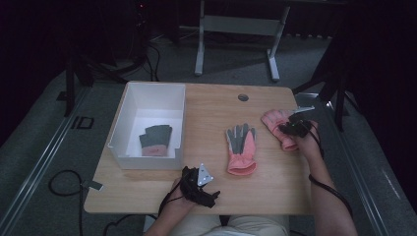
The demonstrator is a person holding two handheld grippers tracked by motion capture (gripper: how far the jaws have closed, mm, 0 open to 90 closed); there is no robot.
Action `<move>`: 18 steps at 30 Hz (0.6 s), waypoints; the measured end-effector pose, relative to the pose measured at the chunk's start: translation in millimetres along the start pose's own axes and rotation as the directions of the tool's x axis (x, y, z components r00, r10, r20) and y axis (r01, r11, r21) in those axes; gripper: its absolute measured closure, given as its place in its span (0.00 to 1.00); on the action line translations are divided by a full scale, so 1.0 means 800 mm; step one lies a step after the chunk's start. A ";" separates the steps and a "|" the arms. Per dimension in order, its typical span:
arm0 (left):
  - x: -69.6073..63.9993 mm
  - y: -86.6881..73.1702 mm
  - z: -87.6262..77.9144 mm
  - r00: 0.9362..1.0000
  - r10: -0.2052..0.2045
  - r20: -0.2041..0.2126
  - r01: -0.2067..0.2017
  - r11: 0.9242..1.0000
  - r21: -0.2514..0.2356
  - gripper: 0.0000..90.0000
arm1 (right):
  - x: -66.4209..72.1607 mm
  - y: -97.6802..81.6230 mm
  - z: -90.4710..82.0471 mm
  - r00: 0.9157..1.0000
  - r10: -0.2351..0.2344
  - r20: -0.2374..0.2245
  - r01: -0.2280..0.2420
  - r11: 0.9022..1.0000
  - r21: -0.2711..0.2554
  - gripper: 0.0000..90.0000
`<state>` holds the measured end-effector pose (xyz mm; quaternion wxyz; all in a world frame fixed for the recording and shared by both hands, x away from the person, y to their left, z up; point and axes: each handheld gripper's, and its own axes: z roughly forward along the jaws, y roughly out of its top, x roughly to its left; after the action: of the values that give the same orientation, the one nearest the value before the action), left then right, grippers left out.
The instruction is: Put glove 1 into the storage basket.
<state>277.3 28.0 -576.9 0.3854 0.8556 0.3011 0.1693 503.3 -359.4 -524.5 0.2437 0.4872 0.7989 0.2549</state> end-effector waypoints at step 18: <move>0.001 0.001 0.001 1.000 -0.001 0.001 0.001 1.000 0.004 0.00 | 0.006 0.004 -0.060 0.980 0.179 0.086 -0.170 0.980 -0.101 0.97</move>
<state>278.6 28.0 -576.9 0.3840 0.8564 0.3016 0.1679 473.1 -361.8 -486.7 0.2802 0.5551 0.7279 0.2890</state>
